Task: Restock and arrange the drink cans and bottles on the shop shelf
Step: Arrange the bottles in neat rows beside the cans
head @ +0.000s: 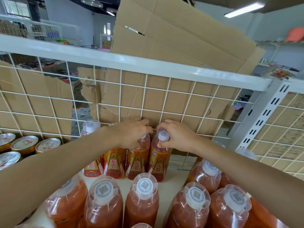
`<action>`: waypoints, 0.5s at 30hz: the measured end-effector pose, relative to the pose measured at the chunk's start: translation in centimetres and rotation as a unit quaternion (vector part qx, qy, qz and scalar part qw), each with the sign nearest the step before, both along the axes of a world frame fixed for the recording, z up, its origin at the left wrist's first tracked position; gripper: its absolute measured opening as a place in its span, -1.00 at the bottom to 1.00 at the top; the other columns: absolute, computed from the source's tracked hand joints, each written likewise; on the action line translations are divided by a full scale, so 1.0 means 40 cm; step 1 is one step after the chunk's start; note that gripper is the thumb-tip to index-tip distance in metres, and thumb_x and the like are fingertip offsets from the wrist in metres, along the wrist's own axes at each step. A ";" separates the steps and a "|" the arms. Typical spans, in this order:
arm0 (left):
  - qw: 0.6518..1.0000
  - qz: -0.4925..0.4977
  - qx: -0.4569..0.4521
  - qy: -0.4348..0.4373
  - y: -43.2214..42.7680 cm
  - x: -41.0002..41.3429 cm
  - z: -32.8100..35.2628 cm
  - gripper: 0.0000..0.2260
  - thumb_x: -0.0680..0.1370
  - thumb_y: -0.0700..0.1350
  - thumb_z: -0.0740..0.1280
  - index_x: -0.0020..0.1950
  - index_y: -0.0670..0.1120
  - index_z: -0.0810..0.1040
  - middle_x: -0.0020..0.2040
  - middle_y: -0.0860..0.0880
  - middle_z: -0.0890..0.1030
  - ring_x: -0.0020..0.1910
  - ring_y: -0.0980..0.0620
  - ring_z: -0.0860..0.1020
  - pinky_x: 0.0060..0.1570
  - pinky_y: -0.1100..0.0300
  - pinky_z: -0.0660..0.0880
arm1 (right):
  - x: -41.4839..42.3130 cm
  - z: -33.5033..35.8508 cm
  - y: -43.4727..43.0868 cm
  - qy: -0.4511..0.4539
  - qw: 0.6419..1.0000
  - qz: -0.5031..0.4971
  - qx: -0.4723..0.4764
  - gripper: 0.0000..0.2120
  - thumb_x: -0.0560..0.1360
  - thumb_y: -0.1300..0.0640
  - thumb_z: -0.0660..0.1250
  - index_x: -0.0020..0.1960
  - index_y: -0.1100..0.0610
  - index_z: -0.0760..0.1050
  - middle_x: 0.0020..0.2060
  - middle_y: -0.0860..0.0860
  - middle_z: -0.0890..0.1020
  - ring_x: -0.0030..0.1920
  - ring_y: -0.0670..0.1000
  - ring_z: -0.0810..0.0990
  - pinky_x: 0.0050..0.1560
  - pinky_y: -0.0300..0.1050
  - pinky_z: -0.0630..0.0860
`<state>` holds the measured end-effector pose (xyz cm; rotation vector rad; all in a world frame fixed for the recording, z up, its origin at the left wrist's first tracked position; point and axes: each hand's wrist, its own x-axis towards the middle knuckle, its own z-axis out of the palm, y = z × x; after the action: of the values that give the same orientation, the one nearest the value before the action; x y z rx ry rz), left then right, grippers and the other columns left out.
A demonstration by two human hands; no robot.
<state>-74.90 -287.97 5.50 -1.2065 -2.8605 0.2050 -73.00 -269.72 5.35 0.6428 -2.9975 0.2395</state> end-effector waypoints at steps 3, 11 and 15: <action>1.000 0.002 0.000 -0.004 0.000 -0.004 -0.001 -0.42 0.46 -0.08 0.39 0.43 0.00 0.25 0.25 -0.02 0.33 0.21 -0.01 0.36 0.06 0.13 0.32 | -0.004 0.004 0.002 -0.014 1.000 0.002 0.011 -0.51 0.37 -0.01 0.45 0.24 0.08 0.43 0.03 -0.02 0.44 0.06 0.02 0.47 -0.07 -0.13 0.37; 0.999 -0.016 -0.023 0.018 -0.009 -0.015 -0.017 -0.33 0.48 -0.03 0.35 0.51 0.00 0.10 0.31 -0.01 0.30 0.27 -0.01 0.31 0.23 0.10 0.28 | 0.015 0.005 0.013 -0.034 0.999 -0.012 -0.010 -0.44 0.39 -0.01 0.45 0.32 0.08 0.35 0.21 0.00 0.45 0.18 0.01 0.45 0.11 -0.10 0.42; 1.000 -0.022 0.011 -0.020 -0.030 -0.005 -0.008 -0.33 0.51 0.02 0.32 0.52 0.00 0.07 0.41 0.01 0.23 0.37 0.01 0.23 0.34 0.11 0.20 | 0.063 0.022 0.022 -0.002 0.998 -0.024 0.066 -0.39 0.46 -0.09 0.36 0.41 0.03 0.23 0.27 0.00 0.38 0.19 0.02 0.45 0.07 -0.04 0.44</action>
<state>-75.08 -289.18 5.17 -1.2810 -2.8585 0.1505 -70.48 -268.84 6.25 0.5820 -3.0479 0.0402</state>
